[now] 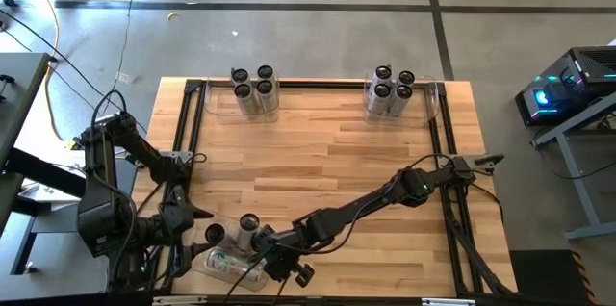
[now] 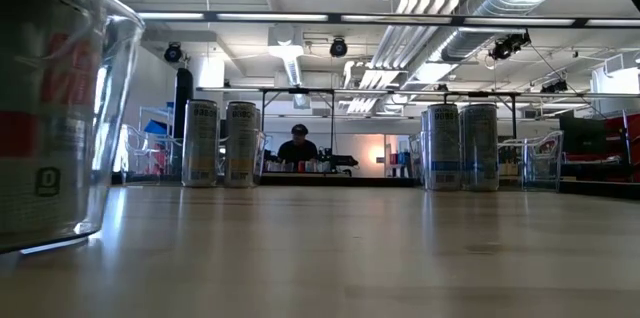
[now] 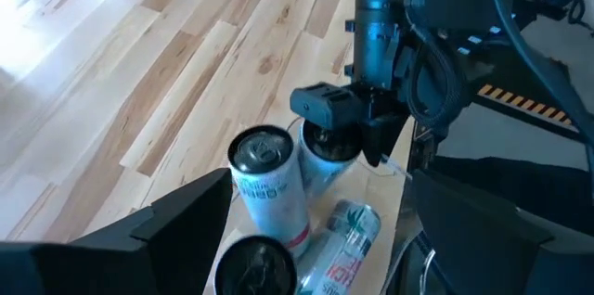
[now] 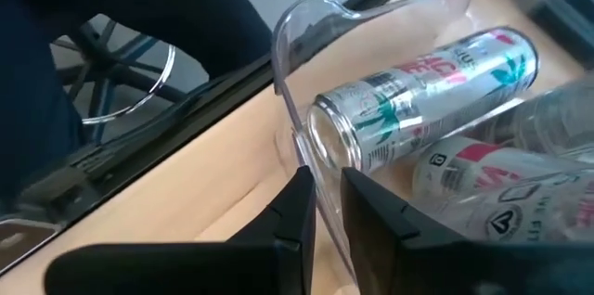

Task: Sort soda cans
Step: Move the bottom left transparent bin to the center of the table

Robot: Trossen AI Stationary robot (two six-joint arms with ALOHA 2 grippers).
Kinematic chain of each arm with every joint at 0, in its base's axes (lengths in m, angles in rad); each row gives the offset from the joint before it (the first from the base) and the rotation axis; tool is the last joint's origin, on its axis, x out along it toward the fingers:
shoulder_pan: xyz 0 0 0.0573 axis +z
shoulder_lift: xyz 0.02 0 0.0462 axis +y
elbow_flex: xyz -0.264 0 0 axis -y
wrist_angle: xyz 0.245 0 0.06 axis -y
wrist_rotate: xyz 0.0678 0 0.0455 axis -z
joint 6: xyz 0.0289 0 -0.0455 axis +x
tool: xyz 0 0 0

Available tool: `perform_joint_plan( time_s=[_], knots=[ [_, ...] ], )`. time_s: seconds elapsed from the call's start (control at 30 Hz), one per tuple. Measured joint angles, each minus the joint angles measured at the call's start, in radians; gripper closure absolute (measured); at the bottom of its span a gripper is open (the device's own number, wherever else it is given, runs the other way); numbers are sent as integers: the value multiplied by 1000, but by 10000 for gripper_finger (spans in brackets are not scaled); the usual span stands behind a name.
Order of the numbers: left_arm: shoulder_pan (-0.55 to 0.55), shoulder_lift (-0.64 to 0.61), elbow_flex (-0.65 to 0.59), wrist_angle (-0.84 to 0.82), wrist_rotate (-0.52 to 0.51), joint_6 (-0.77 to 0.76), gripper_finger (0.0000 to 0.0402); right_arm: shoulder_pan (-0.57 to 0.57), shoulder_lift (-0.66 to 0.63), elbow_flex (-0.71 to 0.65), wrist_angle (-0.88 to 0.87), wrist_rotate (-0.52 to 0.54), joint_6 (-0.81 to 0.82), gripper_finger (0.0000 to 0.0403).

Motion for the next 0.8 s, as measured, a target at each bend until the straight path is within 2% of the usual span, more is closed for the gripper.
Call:
perform_joint_plan(
  time_s=[0.5,0.8],
  knots=[
    [0,112,-1,-20,-39,22,74,-19,-31,-3,-160,44,121,391],
    [-2,227,-3,-162,-68,-185,74,-35,-42,-3,-233,93,202,392]
  ],
)
